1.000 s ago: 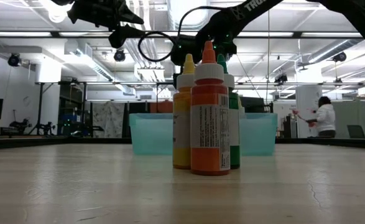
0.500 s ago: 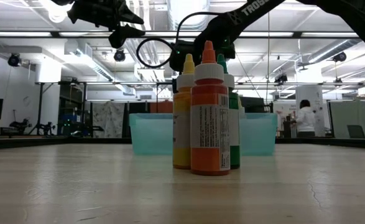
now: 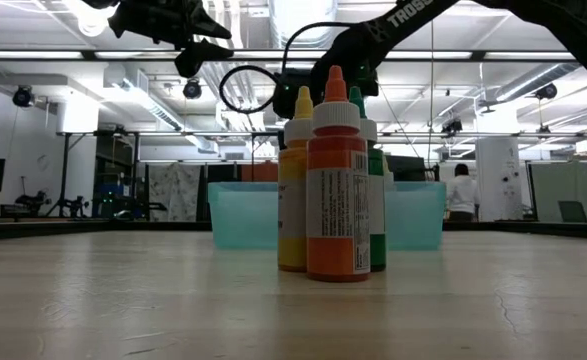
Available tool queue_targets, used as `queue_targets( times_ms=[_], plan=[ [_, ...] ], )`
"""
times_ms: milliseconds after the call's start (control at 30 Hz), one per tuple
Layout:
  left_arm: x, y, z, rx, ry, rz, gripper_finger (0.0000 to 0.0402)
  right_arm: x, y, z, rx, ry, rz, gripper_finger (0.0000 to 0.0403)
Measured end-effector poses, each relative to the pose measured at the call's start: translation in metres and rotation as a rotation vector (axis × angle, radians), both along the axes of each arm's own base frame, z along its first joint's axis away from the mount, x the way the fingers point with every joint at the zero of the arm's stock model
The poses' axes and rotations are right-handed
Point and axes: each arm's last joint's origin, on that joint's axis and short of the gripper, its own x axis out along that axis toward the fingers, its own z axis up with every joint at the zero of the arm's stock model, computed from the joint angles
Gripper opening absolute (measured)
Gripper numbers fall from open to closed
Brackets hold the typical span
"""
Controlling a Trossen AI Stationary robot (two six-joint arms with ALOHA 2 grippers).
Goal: Pick & Place food coloring
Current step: Put the black small food coloring bottle into the green container
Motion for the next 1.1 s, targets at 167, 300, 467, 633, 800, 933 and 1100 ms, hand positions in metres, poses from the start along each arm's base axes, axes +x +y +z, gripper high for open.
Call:
queue_targets(
  times_ms=[167, 300, 467, 633, 800, 933, 1100],
  plan=[
    [0.000, 0.000, 0.000, 0.000, 0.000, 0.000, 0.0163, 0.005, -0.002, 0.012, -0.011, -0.035, 0.002, 0.0144],
    [0.000, 0.000, 0.000, -0.002, 0.000, 0.000, 0.0163, 0.010, -0.003, 0.030, -0.015, -0.048, 0.003, 0.0154],
    [0.000, 0.000, 0.000, -0.002, 0.000, 0.000, 0.0163, 0.014, -0.004, 0.063, -0.023, -0.067, 0.012, 0.0162],
    [0.000, 0.000, 0.000, -0.003, 0.000, 0.000, 0.0163, 0.015, -0.004, 0.102, -0.037, -0.095, 0.028, 0.0162],
    [0.000, 0.000, 0.000, -0.003, 0.000, 0.000, 0.0163, 0.009, -0.002, 0.146, -0.061, -0.184, 0.027, 0.0150],
    [0.000, 0.000, 0.000, 0.018, 0.002, -0.005, 0.0163, -0.005, 0.001, 0.176, -0.078, -0.265, 0.008, 0.0135],
    [0.000, 0.000, 0.000, 0.054, 0.007, -0.013, 0.0163, -0.026, 0.006, 0.199, -0.089, -0.341, -0.018, 0.0119]
  ],
)
